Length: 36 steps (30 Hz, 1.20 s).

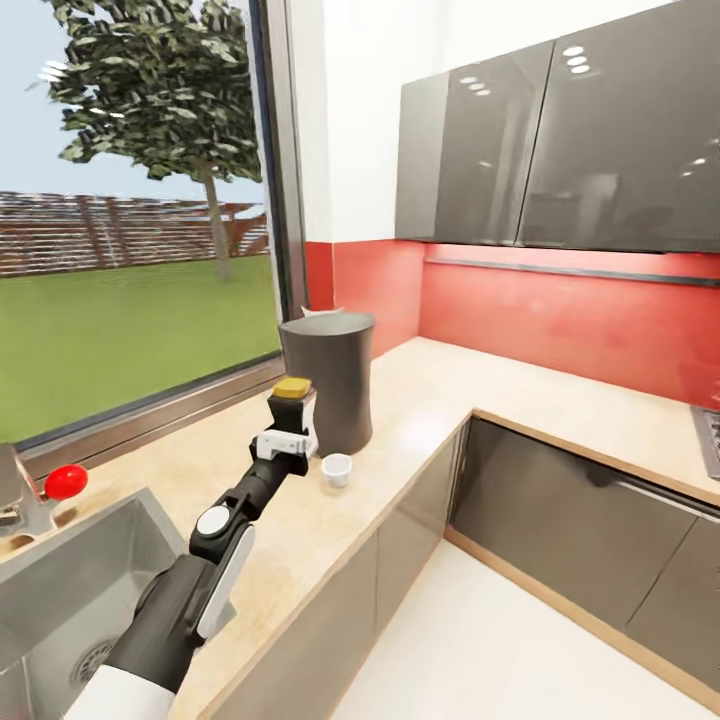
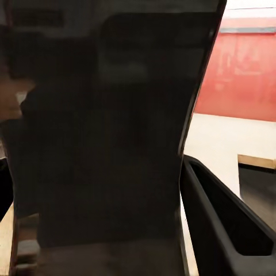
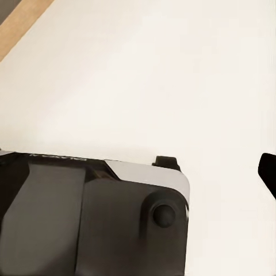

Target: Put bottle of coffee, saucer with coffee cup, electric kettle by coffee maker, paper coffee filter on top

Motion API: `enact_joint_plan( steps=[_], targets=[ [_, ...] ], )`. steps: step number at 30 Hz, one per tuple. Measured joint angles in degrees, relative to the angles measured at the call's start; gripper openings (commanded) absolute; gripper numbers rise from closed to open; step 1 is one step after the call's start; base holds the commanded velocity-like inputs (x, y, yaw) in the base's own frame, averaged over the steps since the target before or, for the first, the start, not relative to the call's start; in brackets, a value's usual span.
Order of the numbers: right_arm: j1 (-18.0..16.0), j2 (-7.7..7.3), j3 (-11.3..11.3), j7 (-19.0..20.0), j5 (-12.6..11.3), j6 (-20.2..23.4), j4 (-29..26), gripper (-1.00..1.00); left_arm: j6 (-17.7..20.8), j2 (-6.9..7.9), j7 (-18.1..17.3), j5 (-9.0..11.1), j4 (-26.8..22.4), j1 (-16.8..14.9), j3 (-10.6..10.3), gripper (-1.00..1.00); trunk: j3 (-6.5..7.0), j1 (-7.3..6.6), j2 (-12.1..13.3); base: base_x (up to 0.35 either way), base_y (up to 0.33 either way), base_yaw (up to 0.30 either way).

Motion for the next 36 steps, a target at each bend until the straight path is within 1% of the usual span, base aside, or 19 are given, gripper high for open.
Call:
enact_joint_plan(
  steps=[3,5,9,10,11,12,13,15,18,27,31,35,36],
  targets=[
    [-0.01,0.00,0.00,-0.01,0.00,0.00,0.01,1.00,-0.44,0.02,0.01,0.01,0.04,0.21,0.02,-1.00,0.00,0.00,0.00,0.097,-0.265,0.197],
    [-0.01,0.01,0.00,-0.01,0.00,0.00,0.02,1.00,-0.65,0.04,-0.02,-0.02,0.06,0.64,1.15,-1.00,0.00,0.00,0.00,0.095,-0.266,0.263],
    [-0.01,0.01,0.00,-0.01,0.00,0.00,0.02,1.00,-0.74,0.07,-0.07,-0.04,0.07,1.66,1.95,-1.00,0.00,0.00,0.00,0.074,-0.168,0.275],
    [-0.01,-0.05,0.00,-0.01,0.00,0.01,0.01,1.00,-0.79,0.10,-0.11,-0.73,0.09,2.91,4.82,-1.00,-0.01,0.00,-0.01,0.007,-0.011,0.279],
    [-0.01,-0.06,0.01,-0.01,0.00,0.01,0.01,1.00,-0.84,0.16,-0.04,-1.27,0.07,3.20,6.48,-1.00,0.00,0.01,0.01,0.004,-0.007,0.279],
    [-0.01,-0.07,0.00,-0.01,0.00,0.01,0.01,1.00,-1.01,0.16,-0.09,-1.63,0.07,3.51,6.77,-1.00,0.00,0.01,0.00,0.002,-0.003,0.279],
    [-0.01,-0.08,0.00,0.00,0.00,0.01,0.01,1.00,-2.20,0.18,-0.07,-2.59,0.06,4.19,7.35,-1.00,0.00,0.01,0.00,0.022,-0.002,0.279],
    [-0.01,-0.08,-0.03,-0.01,0.00,0.01,0.01,1.00,-3.32,0.19,-0.10,-3.23,0.24,4.58,7.59,-1.00,0.00,0.00,-0.02,0.093,-0.024,0.279],
    [-0.01,-0.13,-0.07,-0.01,0.00,0.00,0.01,1.00,-4.14,0.16,-0.08,-3.68,2.27,4.81,7.71,-1.00,-0.01,-0.01,0.00,0.194,-0.105,0.200],
    [0.00,-0.40,-0.03,-0.02,0.11,0.00,0.04,1.00,-5.18,0.16,0.01,-3.89,5.65,4.87,7.85,-1.00,-0.01,-0.02,-0.01,0.273,-0.146,0.019],
    [0.00,-0.43,0.00,-0.01,0.15,0.00,0.07,1.00,-7.70,0.19,0.31,-3.92,7.98,4.87,7.98,-1.00,-0.01,-0.02,-0.01,0.282,-0.146,0.001],
    [0.00,-0.37,0.04,-0.01,0.16,0.00,0.08,1.00,-8.89,0.19,4.18,-3.88,10.41,4.88,7.97,-1.00,-0.01,-0.01,0.00,0.269,-0.137,0.000],
    [0.00,-0.29,0.07,-0.01,0.16,0.00,0.08,1.00,-9.75,0.18,5.17,-3.85,11.49,4.88,7.98,-1.00,-0.01,-0.01,0.00,0.209,-0.143,0.000]
  ],
)
